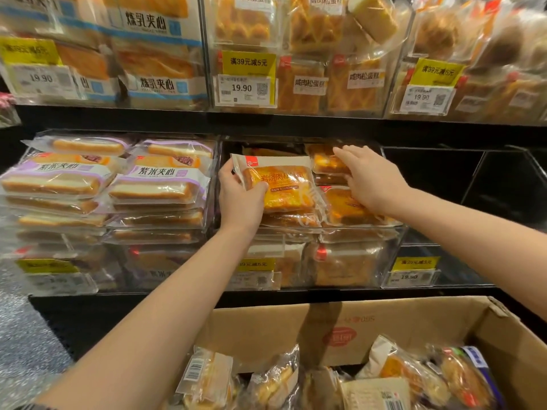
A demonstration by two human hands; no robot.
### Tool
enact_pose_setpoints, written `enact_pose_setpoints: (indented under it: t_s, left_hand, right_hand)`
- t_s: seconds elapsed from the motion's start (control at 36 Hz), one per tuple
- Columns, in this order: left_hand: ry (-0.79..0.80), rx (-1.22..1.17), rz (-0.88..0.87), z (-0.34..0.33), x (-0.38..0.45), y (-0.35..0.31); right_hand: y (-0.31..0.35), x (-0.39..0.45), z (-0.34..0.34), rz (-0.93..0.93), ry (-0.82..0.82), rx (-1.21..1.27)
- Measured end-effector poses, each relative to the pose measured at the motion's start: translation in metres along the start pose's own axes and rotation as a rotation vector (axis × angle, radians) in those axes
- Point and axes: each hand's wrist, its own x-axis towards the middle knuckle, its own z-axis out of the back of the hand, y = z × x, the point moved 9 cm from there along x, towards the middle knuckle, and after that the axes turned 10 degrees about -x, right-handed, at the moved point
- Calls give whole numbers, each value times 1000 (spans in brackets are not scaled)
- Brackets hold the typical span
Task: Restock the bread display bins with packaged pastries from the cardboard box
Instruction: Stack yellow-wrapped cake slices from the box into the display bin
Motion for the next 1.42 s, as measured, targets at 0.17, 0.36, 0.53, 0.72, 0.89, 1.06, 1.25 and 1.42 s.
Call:
enact_pose_setpoints:
  t_s: [0.17, 0.36, 0.53, 0.72, 0.89, 1.06, 1.25, 1.42]
  left_hand:
    - [4, 7, 5, -2, 2, 2]
    - [-54, -75, 77, 2, 3, 6]
    - [26, -197, 158, -3, 7, 13]
    - [25, -330, 186, -6, 12, 16]
    - [-17, -332, 167, -3, 13, 17]
    - [-9, -308, 93, 1, 14, 18]
    - [-3, -339, 63, 1, 15, 15]
    - [-7, -331, 22, 3, 16, 13]
  right_hand:
    - [76, -40, 31, 373, -113, 158]
    - [113, -20, 13, 371, 11, 37]
    - [114, 3, 4, 356, 64, 10]
    - [113, 33, -9, 250, -10, -84]
    - [104, 65, -16, 82, -2, -40]
    - [106, 61, -21, 51, -43, 57]
    - [115, 26, 26, 323, -439, -51]
    - [114, 24, -4, 55, -83, 181]
